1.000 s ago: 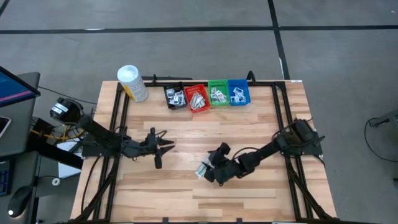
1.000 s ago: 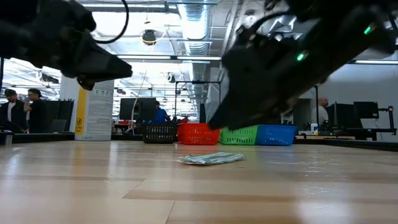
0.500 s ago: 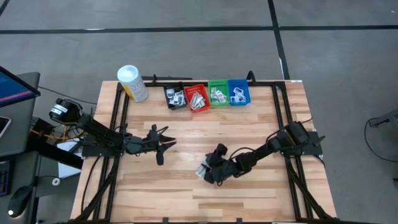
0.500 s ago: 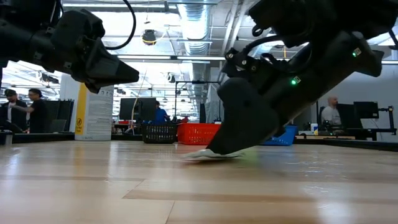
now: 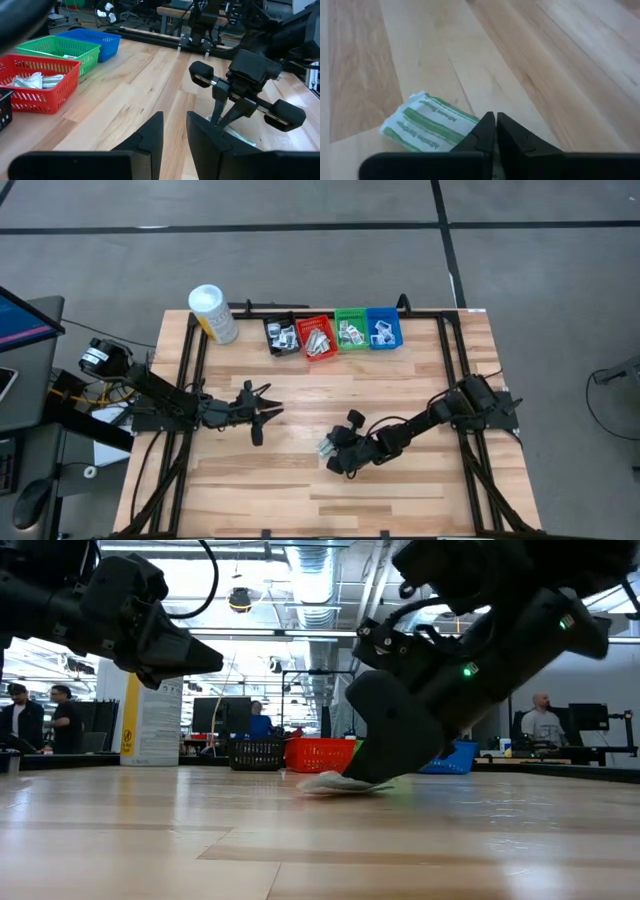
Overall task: Pick & Place First Aid Supplies
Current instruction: Put the green bandage pack into the red bin
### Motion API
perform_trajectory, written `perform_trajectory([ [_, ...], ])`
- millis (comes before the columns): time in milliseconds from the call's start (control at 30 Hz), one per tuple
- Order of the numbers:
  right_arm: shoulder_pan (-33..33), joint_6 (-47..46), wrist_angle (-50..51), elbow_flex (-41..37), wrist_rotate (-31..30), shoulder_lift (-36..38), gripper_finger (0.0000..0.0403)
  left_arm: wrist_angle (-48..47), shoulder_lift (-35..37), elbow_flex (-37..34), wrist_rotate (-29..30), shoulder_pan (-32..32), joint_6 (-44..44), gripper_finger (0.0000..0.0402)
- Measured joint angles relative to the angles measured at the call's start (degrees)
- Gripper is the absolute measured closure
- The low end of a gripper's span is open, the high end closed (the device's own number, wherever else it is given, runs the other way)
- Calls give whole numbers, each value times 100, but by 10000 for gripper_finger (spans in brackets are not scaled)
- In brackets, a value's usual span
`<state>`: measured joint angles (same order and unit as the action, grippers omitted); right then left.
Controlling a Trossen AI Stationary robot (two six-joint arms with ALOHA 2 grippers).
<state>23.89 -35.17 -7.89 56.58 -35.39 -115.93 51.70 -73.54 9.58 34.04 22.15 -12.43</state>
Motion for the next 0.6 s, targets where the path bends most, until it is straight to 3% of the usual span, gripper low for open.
perform_trajectory([
  [367, 221, 777, 486, 657, -288, 480, 400, -2, 0, 0, 0, 0, -2, 317],
  [600, 454, 772, 465, 661, -76, 429, 340, -2, 0, 0, -102, 0, -4, 317],
])
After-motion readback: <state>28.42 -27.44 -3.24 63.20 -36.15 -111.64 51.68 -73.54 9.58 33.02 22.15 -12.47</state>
